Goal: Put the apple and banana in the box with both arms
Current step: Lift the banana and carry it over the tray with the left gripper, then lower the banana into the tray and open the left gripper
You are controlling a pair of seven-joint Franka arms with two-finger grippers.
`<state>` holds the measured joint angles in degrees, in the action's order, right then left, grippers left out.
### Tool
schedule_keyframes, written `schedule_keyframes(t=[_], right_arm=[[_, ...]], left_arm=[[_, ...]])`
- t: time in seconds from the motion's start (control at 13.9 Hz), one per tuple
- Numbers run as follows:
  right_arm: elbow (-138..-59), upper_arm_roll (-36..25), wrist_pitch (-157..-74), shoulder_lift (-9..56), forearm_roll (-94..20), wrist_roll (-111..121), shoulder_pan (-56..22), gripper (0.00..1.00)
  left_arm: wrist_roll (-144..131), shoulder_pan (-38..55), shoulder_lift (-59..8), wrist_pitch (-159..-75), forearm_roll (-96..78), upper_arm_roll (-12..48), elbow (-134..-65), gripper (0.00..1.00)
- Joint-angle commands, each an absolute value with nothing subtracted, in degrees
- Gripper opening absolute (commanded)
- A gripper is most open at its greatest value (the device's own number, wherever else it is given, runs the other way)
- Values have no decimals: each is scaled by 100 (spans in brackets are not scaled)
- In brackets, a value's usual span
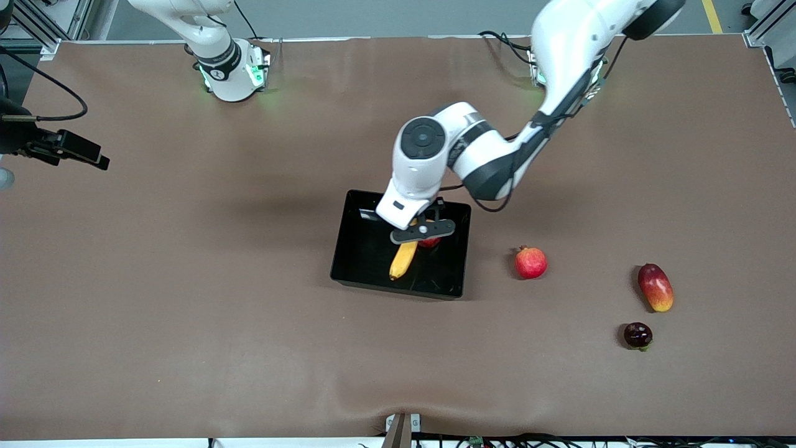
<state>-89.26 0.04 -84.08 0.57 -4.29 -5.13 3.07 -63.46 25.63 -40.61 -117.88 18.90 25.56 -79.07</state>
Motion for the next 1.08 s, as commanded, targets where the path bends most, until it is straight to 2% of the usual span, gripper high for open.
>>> schedule_keyframes(t=[0.0, 0.22, 0.72, 1.0], right_arm=[[-9062, 44, -8464, -88, -360, -606, 325, 100], [-9062, 44, -8464, -88, -360, -606, 325, 100], [-9053, 44, -8464, -88, -360, -606, 316, 100], [-9053, 44, -8481, -88, -360, -606, 316, 100]], left_arm=[[-6425, 3128, -4314, -11707, 1881, 2110, -7533, 0], [-6416, 3322, -4710, -11742, 1890, 2083, -7164, 0], [-6416, 3673, -5246, -12330, 1898, 1943, -7163, 0], [-6416, 3885, -5431, -12340, 1898, 1705, -7181, 0]])
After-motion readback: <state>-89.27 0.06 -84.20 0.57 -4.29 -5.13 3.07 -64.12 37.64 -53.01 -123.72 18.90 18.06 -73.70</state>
